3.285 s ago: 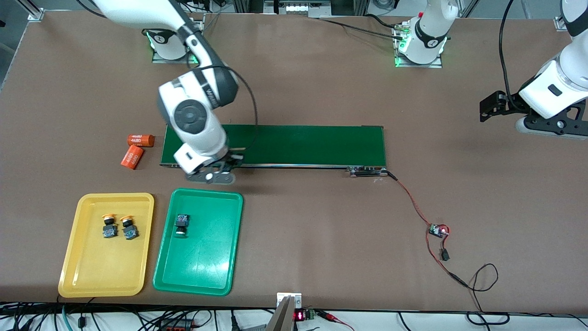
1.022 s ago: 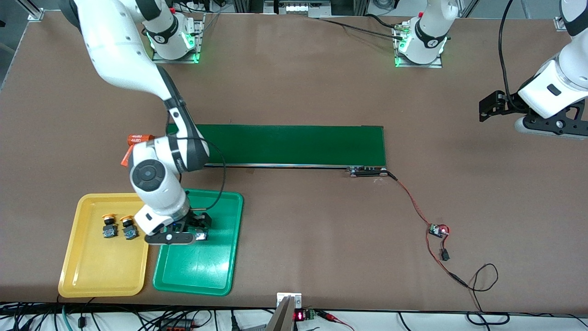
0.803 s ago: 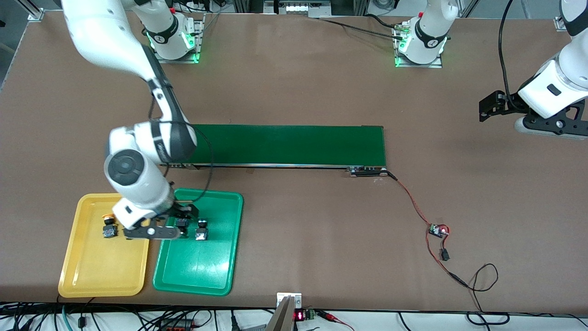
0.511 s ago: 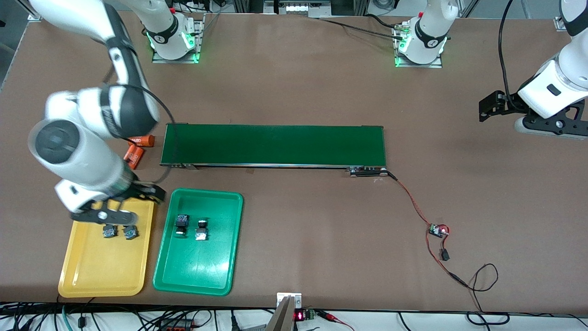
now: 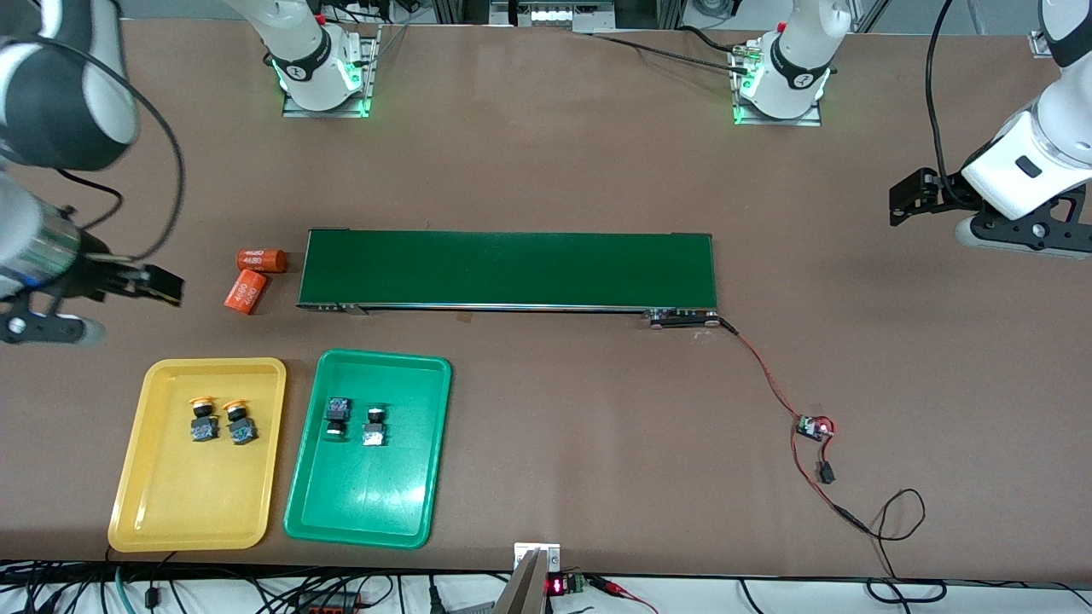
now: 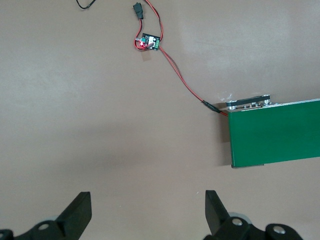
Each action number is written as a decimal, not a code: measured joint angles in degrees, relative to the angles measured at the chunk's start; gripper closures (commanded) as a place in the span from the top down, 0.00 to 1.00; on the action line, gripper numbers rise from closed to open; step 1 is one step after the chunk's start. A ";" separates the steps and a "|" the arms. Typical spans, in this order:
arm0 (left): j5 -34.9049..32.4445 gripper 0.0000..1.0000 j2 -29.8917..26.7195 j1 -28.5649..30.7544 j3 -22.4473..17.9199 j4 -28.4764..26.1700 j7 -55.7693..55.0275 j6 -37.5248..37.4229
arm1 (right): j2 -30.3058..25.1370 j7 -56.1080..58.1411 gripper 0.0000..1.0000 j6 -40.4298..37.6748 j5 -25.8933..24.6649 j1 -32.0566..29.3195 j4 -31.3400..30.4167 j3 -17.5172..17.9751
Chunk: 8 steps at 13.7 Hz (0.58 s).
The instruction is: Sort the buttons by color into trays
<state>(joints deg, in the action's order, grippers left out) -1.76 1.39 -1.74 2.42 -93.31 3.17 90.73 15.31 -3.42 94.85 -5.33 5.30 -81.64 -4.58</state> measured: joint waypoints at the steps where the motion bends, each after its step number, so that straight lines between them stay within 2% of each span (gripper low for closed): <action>1: 0.00 1.00 0.00 0.00 0.00 0.00 0.00 0.00 | -1.32 0.90 1.00 0.00 0.24 -1.34 -1.72 0.06; 4: 0.00 1.00 0.00 0.00 0.00 0.00 0.00 0.00 | -2.70 1.26 1.00 1.79 5.20 -4.53 -4.81 2.43; 8: 0.00 1.00 0.02 0.07 -0.13 0.00 0.00 0.00 | -2.76 -1.58 1.00 2.86 6.25 -4.66 -5.39 5.33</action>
<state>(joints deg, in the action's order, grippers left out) -1.76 1.40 -1.67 2.30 -93.31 3.17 90.72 12.54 -5.00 97.71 0.92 0.64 -87.03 0.74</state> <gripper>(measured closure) 0.000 0.000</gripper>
